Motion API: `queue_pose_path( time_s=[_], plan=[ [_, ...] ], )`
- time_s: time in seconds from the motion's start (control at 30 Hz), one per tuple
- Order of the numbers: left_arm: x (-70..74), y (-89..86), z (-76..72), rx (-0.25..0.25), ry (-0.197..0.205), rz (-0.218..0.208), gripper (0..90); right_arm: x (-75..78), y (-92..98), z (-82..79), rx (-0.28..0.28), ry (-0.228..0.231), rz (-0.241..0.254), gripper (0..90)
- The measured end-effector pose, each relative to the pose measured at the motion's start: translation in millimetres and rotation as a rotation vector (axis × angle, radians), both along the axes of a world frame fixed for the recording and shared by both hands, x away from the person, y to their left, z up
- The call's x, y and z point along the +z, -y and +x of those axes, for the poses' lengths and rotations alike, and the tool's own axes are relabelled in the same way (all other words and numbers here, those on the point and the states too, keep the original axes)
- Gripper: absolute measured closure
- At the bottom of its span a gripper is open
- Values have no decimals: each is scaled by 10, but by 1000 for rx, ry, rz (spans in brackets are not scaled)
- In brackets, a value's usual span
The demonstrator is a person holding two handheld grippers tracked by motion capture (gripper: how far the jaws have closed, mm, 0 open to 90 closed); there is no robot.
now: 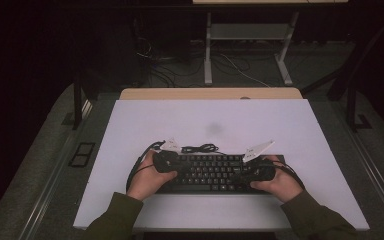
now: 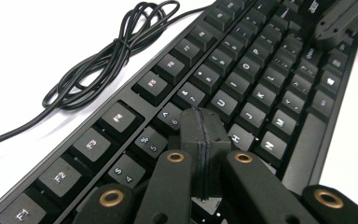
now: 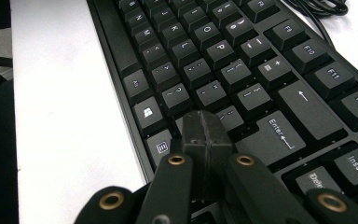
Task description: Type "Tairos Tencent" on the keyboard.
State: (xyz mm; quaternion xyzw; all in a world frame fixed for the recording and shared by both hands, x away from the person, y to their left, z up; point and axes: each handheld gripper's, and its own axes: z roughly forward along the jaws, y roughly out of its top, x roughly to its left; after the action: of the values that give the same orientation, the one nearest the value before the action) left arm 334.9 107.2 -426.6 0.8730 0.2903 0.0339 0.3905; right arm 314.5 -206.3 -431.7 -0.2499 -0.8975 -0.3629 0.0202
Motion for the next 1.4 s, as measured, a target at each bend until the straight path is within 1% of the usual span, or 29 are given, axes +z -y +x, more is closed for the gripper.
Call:
queue_pose_path(
  time_s=[0.13, 0.3, 0.53, 0.73, 0.87, 1.0, 1.1, 1.2, 1.4],
  plan=[
    [39, -9, -13, 4, 4, -12, 888, 0, 0, 0, 0, 0, 0, 898],
    [52, -23, -27, 1, 7, -21, 874, 0, 1, 1, 0, -1, 1, 898],
    [61, -102, -66, 11, 20, -45, 740, -1, 2, 1, -1, -2, 2, 898],
    [68, -179, -93, 16, 47, -56, 605, -3, 4, 3, -3, -5, 5, 898],
    [62, -223, -103, 34, 37, -80, 539, -3, 4, 3, -3, -5, 4, 898],
    [74, -266, -113, 42, 35, -95, 524, -1, 4, 4, -4, -6, 9, 898],
    [88, -290, -115, 43, 35, -94, 520, 17, 4, 7, -5, -1, 9, 895],
    [89, -306, -116, 43, 38, -98, 514, 51, 5, 7, -11, 2, 26, 886],
    [105, -342, -122, 44, 44, -101, 508, 110, 22, 23, -29, 19, 71, 804]
  ],
)
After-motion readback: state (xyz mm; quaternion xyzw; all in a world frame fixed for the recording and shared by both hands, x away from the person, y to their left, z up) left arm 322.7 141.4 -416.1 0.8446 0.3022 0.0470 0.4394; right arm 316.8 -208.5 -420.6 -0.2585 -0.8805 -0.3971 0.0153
